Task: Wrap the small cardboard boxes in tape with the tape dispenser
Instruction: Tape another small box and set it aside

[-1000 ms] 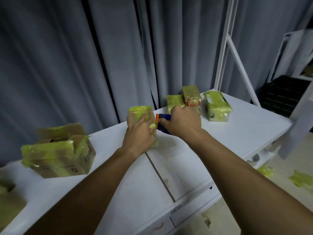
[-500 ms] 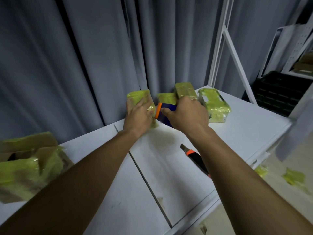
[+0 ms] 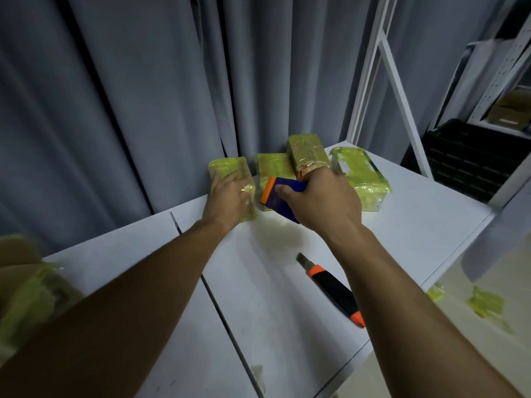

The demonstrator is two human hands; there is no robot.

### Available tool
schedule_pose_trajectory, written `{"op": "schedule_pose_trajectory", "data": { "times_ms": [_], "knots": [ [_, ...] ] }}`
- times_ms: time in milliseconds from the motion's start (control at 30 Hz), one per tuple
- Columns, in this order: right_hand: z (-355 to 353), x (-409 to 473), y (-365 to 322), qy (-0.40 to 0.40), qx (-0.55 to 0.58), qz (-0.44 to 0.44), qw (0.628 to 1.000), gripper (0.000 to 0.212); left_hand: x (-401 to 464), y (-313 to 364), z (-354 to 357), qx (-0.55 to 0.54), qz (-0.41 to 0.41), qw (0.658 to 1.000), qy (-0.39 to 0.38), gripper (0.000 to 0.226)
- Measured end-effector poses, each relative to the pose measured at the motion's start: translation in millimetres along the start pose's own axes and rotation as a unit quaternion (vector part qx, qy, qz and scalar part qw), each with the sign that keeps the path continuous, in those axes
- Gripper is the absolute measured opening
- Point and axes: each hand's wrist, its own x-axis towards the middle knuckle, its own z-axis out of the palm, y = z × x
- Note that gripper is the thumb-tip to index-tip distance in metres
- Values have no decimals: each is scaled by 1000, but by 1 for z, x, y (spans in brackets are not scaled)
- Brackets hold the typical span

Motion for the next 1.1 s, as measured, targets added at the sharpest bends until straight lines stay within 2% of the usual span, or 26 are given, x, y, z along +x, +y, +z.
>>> {"op": "schedule_pose_trajectory", "data": {
  "times_ms": [233,333,433,567,667,767,967,1100],
  "knots": [
    [6,-1,-4,-19,8,-2,1000,48,2,11,-16,38,-52,993,-102,56],
    [1,-6,-9,-24,-1,-7,1000,45,-4,20,-33,63,-53,990,-113,67],
    [-6,-12,-16,-29,-11,-15,999,46,-12,25,-47,75,-36,991,-103,55],
    [-15,-23,-28,-34,-2,-25,999,45,-30,38,-75,69,3,989,-129,22],
    [-22,-33,-40,-54,-10,-50,997,40,-46,46,-100,118,-15,979,-166,17],
    [-29,-48,-52,-68,-12,-68,995,39,-67,45,-124,162,-29,971,-175,19],
    [-28,-78,-76,-84,-30,-110,990,50,-111,35,-164,228,-52,955,-181,31],
    [-27,-96,-92,-103,-39,-140,984,43,-143,27,-186,250,-62,950,-179,33]
  ]
}}
